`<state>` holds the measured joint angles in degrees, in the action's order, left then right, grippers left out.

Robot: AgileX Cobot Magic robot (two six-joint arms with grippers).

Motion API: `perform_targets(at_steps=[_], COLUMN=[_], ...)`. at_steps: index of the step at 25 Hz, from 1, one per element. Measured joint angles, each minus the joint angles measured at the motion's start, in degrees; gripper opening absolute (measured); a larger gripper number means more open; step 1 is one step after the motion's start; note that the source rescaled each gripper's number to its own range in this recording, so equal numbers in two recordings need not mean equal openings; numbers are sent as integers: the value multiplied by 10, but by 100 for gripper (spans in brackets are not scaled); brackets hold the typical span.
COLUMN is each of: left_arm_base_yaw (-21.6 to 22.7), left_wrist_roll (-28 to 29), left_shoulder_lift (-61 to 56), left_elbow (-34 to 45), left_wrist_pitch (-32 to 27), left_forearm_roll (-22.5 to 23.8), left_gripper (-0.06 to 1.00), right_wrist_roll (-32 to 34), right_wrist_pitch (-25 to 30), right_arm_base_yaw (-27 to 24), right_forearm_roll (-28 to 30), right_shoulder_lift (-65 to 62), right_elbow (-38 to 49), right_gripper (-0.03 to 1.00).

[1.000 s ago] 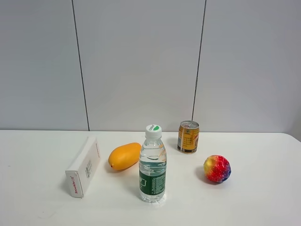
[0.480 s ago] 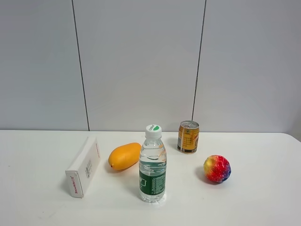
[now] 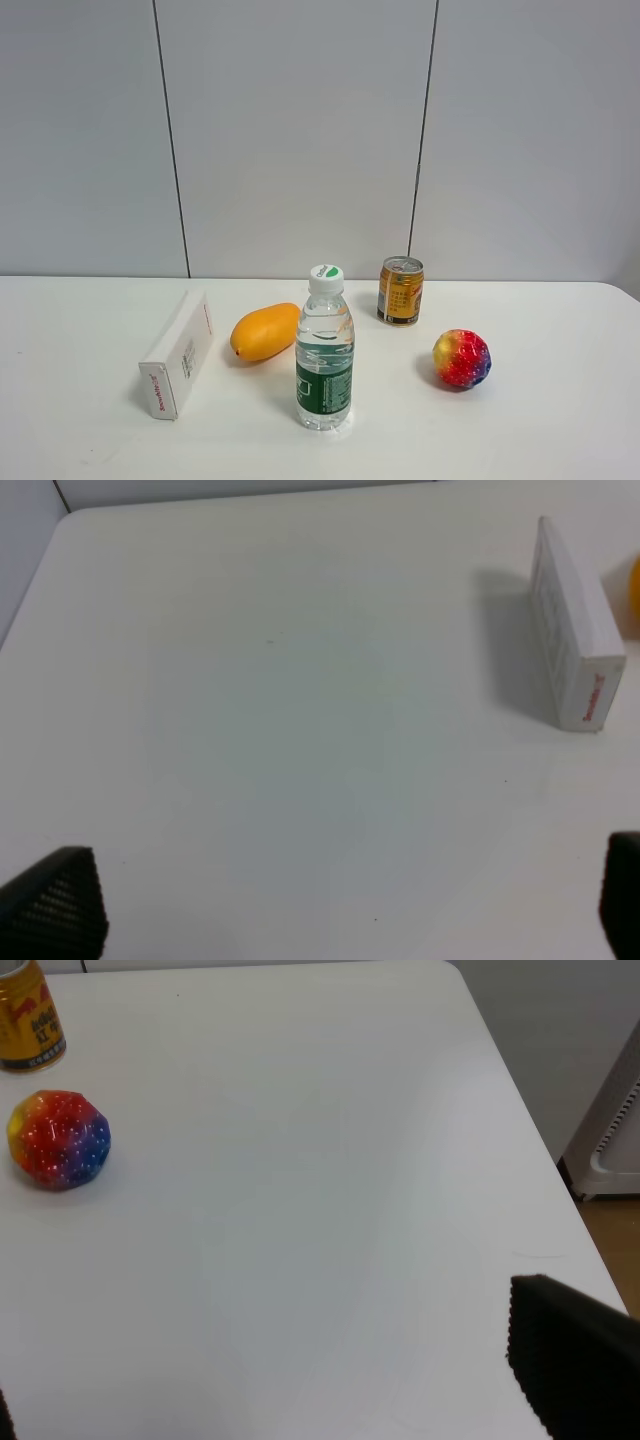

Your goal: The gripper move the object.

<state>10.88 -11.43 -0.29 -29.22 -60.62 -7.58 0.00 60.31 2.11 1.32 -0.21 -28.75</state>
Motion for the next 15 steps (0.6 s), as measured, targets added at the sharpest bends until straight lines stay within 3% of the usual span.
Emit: perform_targets(at_steps=[15], left_arm_base_yaw=[-6], left_wrist_roll=[0], left_shoulder_lift=[0], left_elbow=[0], left_wrist_pitch=[0], left_forearm_roll=[0], left_gripper=[100], right_wrist_roll=[0], right_wrist_pitch=[0], right_arm_base_yaw=[0], right_forearm_roll=[0], right_shoulder_lift=[0], right_elbow=[0], right_gripper=[100])
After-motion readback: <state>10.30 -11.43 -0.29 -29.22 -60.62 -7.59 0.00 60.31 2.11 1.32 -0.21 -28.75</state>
